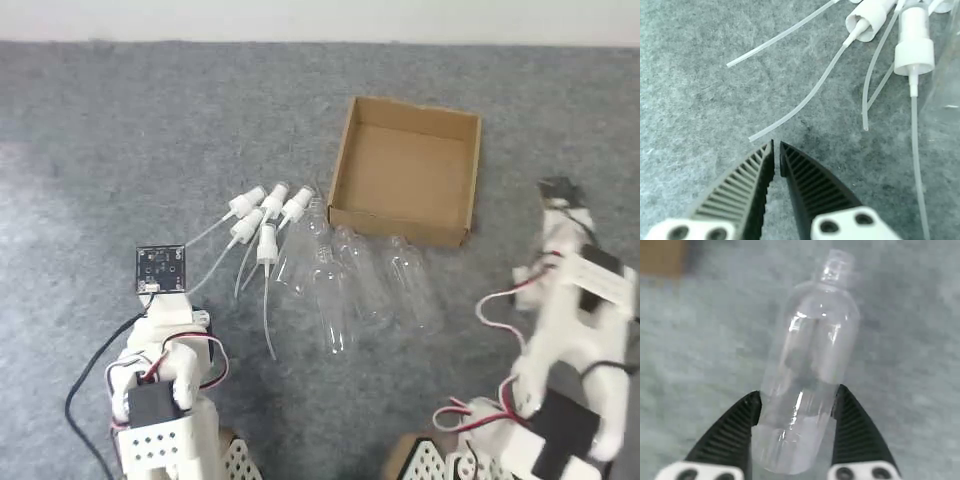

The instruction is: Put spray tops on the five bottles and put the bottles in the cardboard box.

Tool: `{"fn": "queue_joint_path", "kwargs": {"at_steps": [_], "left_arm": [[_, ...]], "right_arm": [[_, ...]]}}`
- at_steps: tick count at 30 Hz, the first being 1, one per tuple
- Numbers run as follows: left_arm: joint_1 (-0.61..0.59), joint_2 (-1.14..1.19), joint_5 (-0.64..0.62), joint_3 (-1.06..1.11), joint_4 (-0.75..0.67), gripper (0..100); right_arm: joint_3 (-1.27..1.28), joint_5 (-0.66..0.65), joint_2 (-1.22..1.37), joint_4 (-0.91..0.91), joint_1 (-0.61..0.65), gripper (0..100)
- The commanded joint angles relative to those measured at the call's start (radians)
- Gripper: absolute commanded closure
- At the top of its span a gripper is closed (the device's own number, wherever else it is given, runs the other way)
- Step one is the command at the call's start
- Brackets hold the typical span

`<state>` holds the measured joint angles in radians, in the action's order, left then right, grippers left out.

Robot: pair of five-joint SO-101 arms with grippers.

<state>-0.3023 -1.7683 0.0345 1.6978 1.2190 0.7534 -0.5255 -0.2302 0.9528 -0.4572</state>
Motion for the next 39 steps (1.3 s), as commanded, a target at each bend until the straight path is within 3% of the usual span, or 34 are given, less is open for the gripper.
{"fn": "queue_joint_path", "kwargs": {"at_steps": [1, 7, 15, 25, 39], "left_arm": [[-0.003, -0.009, 0.000, -0.013, 0.002, 99], [-0.003, -0.009, 0.002, -0.013, 0.002, 99], [-0.003, -0.009, 0.002, -0.013, 0.002, 99], [-0.003, -0.009, 0.002, -0.013, 0.002, 99], [-0.003, -0.009, 0.002, -0.013, 0.002, 99]], "right_arm": [[-0.049, -0.216, 0.001, -0.010, -0.177, 98.9], [-0.049, -0.293, 0.002, -0.008, -0.259, 98.3], [-0.051, -0.265, -0.005, -0.008, -0.226, 77.3], [-0.273, -0.081, 0.010, 0.110, -0.137, 76.4], [-0.503, -0.061, 0.314, 0.199, -0.143, 76.6]]}}
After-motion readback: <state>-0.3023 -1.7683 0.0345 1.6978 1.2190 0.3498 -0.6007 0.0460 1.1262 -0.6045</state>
